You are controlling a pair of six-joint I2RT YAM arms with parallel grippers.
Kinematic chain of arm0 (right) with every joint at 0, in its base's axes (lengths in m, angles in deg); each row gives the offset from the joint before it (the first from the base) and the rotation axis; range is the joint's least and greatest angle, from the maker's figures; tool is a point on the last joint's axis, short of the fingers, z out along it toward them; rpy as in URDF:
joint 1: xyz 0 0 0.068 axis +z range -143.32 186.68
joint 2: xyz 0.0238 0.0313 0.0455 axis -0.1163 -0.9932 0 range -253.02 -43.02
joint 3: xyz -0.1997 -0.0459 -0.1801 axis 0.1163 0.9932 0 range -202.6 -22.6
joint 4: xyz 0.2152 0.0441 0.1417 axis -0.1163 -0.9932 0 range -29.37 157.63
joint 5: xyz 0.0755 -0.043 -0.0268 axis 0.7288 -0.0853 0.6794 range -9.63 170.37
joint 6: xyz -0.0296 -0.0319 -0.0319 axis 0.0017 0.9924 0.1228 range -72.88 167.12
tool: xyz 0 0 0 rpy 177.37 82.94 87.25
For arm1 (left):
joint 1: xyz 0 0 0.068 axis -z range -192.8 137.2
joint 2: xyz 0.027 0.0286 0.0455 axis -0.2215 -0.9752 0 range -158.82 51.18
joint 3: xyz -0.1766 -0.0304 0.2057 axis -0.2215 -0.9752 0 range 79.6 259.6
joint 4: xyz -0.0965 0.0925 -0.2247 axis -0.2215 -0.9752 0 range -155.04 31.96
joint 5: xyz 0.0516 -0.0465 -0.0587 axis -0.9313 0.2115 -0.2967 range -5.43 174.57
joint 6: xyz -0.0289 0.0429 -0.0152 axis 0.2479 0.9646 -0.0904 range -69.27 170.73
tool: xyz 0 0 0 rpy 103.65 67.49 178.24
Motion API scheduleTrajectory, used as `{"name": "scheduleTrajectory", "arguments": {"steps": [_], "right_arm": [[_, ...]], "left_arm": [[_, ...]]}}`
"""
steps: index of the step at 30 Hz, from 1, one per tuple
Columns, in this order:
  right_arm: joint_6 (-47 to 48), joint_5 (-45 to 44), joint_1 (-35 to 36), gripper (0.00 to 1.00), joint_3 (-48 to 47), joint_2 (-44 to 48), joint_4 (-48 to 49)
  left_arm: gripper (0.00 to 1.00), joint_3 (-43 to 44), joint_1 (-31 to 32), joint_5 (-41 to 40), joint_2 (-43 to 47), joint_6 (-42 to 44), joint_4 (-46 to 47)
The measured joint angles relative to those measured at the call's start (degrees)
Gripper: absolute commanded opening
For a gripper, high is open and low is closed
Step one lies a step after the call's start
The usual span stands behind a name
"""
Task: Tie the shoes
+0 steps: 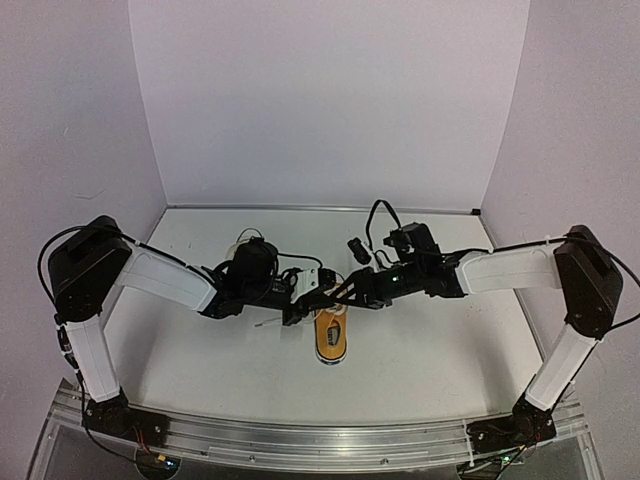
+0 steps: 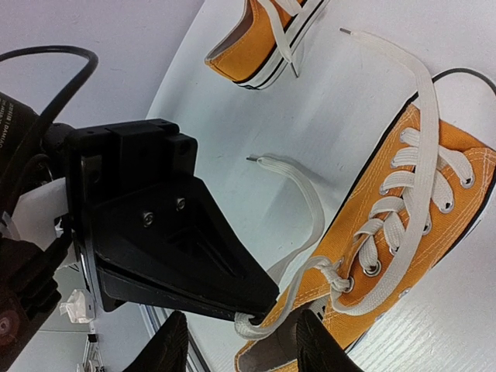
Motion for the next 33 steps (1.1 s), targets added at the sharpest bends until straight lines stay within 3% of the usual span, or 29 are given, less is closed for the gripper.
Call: {"name": "scheduleTrajectory", "arguments": {"steps": [10,14,15,16,20,24,29,33], "right_arm": [[-0.37,0.1,0.28,0.24,0.14,-0.52,0.18],[-0.18,0.25,0.28,0.1,0.14,-1.13,0.15],[-0.22,0.38,0.28,0.02,0.14,-1.16,0.17],[-0.33,0.54,0.28,0.0,0.14,-1.16,0.27],[-0.22,0.58,0.26,0.0,0.1,-1.28,-0.04],[-0.22,0.44,0.34,0.0,0.1,-1.32,-0.03],[-0.22,-0.01,0.42,0.0,0.1,-1.32,-0.02],[-0.22,-0.35,0.43,0.0,0.1,-1.33,-0.03]], "left_arm": [[0.0,0.22,0.0,0.02,-0.14,0.0,-0.03],[0.0,0.22,0.0,0.02,-0.14,0.0,-0.03],[0.04,0.22,0.0,0.0,-0.14,0.0,-0.05],[0.09,0.22,0.0,0.0,-0.14,0.0,-0.05],[0.36,0.34,-0.1,-0.86,-0.12,-0.33,-1.08],[0.52,1.66,-1.73,0.13,0.54,-2.14,-6.9],[0.58,5.29,-10.57,0.73,4.4,-5.53,-16.93],[0.58,16.96,-14.56,-3.16,2.3,-5.62,-29.22]]}}
